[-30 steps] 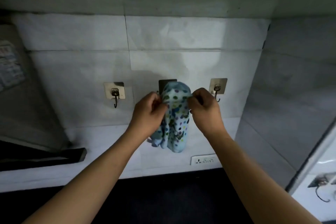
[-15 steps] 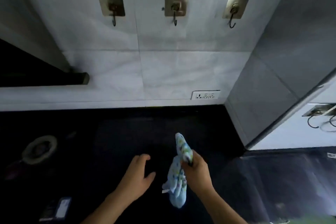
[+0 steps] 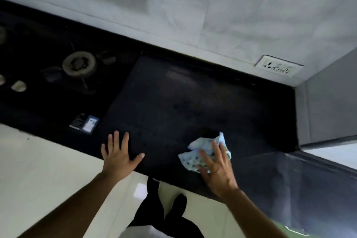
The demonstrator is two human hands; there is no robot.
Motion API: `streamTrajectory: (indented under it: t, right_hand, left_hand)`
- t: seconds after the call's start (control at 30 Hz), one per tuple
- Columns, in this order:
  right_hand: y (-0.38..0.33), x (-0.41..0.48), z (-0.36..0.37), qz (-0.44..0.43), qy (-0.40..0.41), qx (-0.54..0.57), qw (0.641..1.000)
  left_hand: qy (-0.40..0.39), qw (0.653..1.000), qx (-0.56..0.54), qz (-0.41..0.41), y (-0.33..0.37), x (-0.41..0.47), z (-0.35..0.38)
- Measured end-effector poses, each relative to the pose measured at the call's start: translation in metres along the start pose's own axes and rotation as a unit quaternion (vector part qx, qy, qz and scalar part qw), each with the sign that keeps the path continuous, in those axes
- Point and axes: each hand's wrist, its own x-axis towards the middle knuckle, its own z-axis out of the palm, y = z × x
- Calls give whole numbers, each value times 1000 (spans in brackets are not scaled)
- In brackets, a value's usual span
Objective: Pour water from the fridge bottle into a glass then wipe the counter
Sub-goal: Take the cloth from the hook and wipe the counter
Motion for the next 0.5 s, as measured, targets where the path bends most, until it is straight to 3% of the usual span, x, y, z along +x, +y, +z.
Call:
streamTrajectory:
  t: [0.07, 0.17, 0.23, 0.3, 0.33, 0.4, 0.47, 0.5]
  right_hand:
    - [43, 19, -10, 12, 53, -11, 998]
    - [96, 59, -36, 219, 87, 9, 972]
    - [103, 93, -41, 364, 53, 38, 929]
    - [77, 126, -41, 389, 4, 13, 921]
    - [55, 139, -35, 351, -6, -3, 936]
    - [2, 154, -11, 193, -21, -37, 980]
    - [-48, 150, 18, -64, -64, -70, 993]
    - [-63, 144, 29, -199, -85, -84, 973]
  left_hand:
    - [-51, 998, 2, -20, -2, 9, 6]
    - [-116, 993, 14, -30, 1, 21, -2]
    - [-132, 990, 13, -37, 5, 24, -8]
    - [-136, 990, 13, -45, 10, 27, -12]
    - [-138, 989, 12, -50, 11, 28, -14]
    - [-142, 988, 12, -60, 15, 28, -16]
    - [-148, 987, 11, -68, 17, 28, -20]
    - [-151, 986, 9, -71, 18, 27, -21]
